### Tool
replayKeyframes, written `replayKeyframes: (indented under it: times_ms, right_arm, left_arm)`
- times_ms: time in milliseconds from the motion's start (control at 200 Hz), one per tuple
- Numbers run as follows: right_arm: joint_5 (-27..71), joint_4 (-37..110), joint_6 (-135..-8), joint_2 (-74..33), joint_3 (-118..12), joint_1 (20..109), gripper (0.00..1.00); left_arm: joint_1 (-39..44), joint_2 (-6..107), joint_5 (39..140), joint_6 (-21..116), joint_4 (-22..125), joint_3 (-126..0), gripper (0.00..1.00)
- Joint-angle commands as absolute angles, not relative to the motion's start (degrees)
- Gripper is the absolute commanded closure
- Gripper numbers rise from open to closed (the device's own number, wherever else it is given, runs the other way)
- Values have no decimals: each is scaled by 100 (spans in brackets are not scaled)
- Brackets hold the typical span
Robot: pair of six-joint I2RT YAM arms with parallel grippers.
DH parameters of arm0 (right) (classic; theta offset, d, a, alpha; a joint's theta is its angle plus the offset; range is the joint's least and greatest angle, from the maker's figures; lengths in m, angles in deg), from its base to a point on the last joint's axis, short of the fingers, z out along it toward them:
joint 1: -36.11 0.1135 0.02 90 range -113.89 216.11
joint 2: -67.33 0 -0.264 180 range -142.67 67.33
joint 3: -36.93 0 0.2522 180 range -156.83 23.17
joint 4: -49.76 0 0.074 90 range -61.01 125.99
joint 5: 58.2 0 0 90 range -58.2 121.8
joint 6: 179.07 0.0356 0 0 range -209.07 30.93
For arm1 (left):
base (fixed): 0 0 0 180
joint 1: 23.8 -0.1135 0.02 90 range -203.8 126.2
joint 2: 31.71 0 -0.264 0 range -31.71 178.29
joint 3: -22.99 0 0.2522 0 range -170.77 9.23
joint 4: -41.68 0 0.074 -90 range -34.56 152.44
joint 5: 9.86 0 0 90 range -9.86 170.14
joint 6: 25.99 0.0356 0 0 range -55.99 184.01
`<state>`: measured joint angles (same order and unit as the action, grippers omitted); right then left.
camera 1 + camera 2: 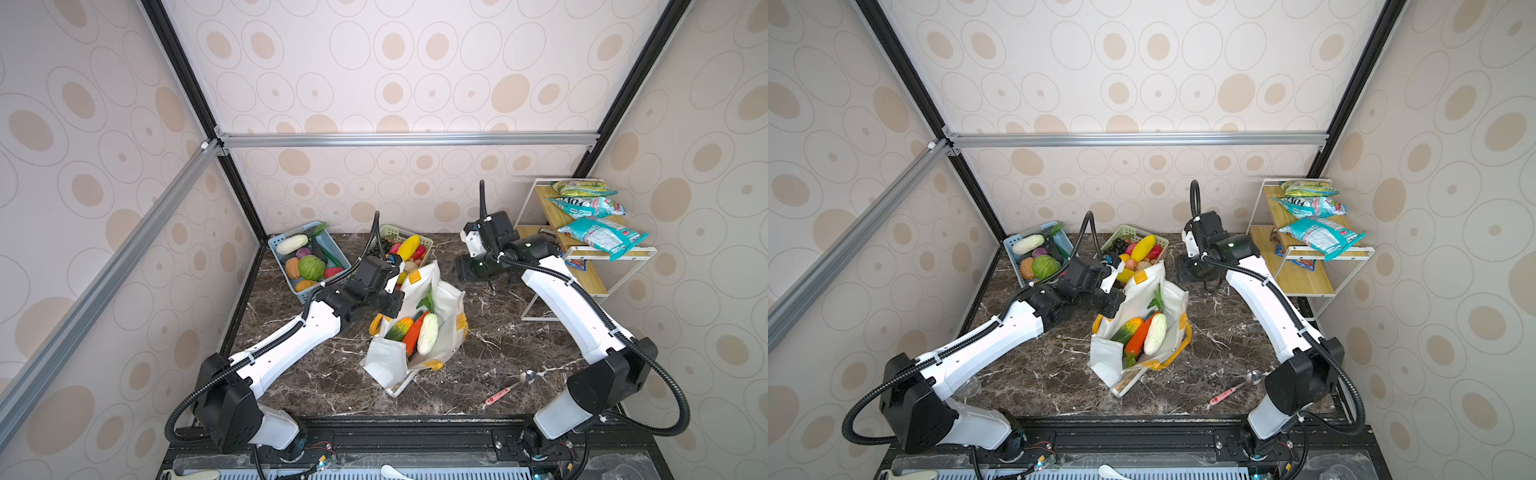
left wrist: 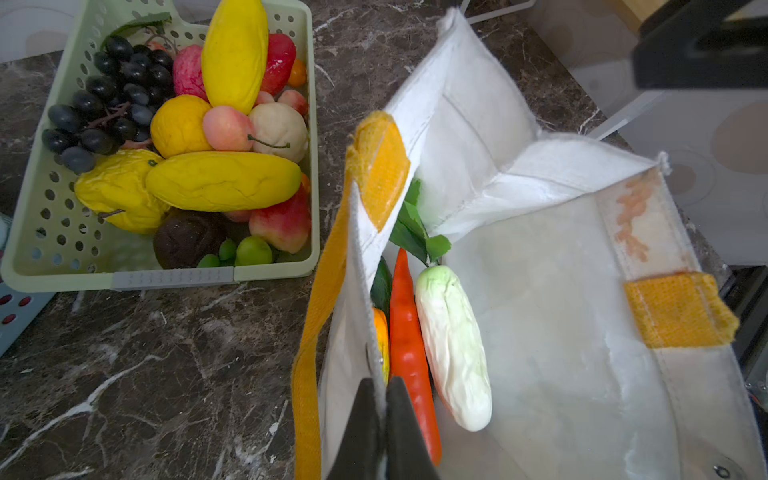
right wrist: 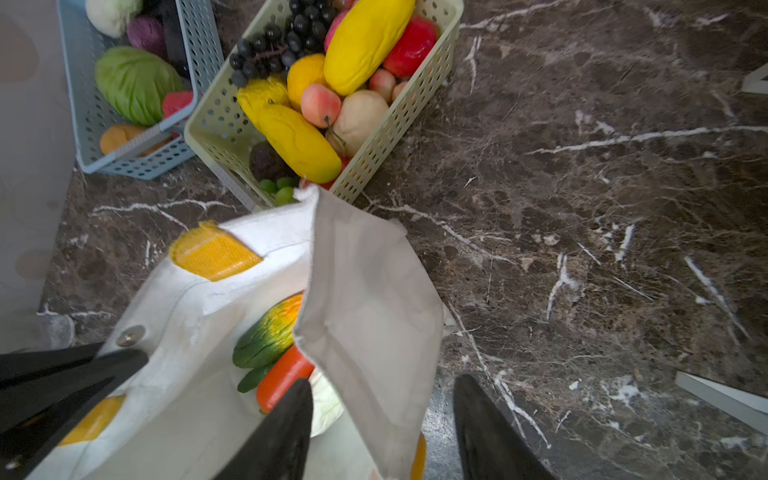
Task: Place the food into the grocery bag and tie it
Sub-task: 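Release the tote rim and move the right gripper to the shelf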
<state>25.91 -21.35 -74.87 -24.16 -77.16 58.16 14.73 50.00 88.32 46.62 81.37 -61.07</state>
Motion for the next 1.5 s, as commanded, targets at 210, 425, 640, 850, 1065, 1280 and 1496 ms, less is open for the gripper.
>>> replayKeyframes:
  times_ms: [210,425,640,850,1065,1280,1496]
  right_arm:
    - [4210,-3086,-7768,-1954,-9213,4879,34]
    - [5254,-3584,-7984,-1902,-9756,3984,28]
    - [5927,-3857,-8201,-2257,-10038,3594,25]
    - [6489,-4112,-8506,-2811,-10713,3576,24]
    - [7096,-4334,-8744,-3310,-11279,3576,25]
    - [7693,-4113,-9249,-3496,-11139,3570,24]
    - [7822,-3897,-9565,-3444,-10722,3575,23]
  left_arm:
    - [1382,5143,8812,4553,7724,-6269,100]
    - [1376,5145,8888,4556,7669,-6347,100]
    - [1381,5129,8959,4594,7504,-6191,100]
    - [1376,5367,9106,4658,7460,-6309,100]
    - [1375,5576,9226,4706,7425,-6343,100]
    - [1364,5838,9488,4789,7441,-6483,100]
    - [1327,6044,9661,4863,7516,-6668,100]
